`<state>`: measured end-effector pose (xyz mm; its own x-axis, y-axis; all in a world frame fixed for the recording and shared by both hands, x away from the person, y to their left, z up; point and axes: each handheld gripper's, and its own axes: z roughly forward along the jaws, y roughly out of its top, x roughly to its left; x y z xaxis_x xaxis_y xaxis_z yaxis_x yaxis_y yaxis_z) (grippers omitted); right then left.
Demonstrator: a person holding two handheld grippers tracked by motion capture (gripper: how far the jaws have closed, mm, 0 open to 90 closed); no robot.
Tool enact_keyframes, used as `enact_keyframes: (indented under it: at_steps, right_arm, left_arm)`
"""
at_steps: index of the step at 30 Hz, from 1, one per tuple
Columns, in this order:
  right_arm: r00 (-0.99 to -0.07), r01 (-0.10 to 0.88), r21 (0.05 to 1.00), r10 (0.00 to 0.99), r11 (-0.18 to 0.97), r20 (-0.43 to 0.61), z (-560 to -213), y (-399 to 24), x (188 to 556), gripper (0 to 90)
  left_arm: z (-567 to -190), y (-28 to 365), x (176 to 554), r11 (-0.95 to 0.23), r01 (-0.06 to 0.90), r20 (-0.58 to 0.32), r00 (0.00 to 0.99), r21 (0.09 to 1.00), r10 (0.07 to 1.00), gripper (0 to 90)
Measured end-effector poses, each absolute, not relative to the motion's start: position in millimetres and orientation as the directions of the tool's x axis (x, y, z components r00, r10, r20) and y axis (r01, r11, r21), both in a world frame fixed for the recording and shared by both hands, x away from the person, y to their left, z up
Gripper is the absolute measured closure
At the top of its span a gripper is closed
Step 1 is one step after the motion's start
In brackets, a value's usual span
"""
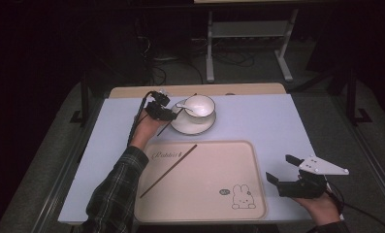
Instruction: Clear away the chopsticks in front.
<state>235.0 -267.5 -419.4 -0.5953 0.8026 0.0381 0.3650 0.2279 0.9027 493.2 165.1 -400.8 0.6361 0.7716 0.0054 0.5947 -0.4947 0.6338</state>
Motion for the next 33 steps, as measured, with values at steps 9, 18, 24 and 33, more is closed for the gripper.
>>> enact_keyframes:
  at_steps: [9, 18, 24, 33]
  right_arm:
    - [-0.593, 0.365, 0.904, 0.804, 0.223, 0.041, -419, -269, 234, 6.0]
    - [-0.592, 0.364, 0.905, 0.805, 0.221, 0.041, -419, -269, 234, 6.0]
    - [-0.593, 0.364, 0.905, 0.804, 0.22, 0.042, -420, -270, 234, 6.0]
    - [-0.593, 0.356, 0.908, 0.804, 0.222, 0.036, -419, -271, 235, 6.0]
  left_arm:
    - [-421, 158, 507, -0.484, 0.615, -0.021, 0.631, 0.623, 0.775, 74.1]
    - [-419, 154, 509, -0.473, 0.614, -0.01, 0.616, 0.632, 0.787, 84.1]
    - [-404, 165, 502, -0.448, 0.622, -0.025, 0.602, 0.642, 0.798, 84.3]
    - [-387, 194, 476, -0.42, 0.629, -0.041, 0.584, 0.654, 0.811, 84.4]
